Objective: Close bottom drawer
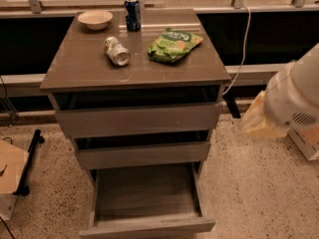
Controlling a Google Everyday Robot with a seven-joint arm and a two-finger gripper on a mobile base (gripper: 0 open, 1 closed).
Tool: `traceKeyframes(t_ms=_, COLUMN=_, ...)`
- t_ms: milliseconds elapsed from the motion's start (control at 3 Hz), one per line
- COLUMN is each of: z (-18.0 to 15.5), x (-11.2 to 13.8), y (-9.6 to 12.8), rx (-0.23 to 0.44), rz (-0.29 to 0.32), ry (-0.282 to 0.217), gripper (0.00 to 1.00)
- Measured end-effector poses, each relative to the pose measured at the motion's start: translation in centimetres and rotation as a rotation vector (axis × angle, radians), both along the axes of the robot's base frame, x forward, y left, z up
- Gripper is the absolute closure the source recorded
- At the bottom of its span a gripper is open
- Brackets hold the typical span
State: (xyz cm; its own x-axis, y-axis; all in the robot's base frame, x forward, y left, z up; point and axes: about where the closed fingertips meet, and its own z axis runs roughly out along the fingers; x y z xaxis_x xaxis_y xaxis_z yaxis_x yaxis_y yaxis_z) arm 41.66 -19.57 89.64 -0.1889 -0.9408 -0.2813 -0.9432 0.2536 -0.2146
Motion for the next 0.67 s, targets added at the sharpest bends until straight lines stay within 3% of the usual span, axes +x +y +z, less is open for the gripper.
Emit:
traceKeyframes(t_ms=333, z=-8.04, x=0.34, y=0.15, rx=0.08, rz=-0.021, ry=0.055, gripper=0.98)
traceKeyframes(t_ms=667, z=-8.67, x=0.54, y=0.5, rx=0.086, rz=-0.027, ry=0.053, gripper=1.0)
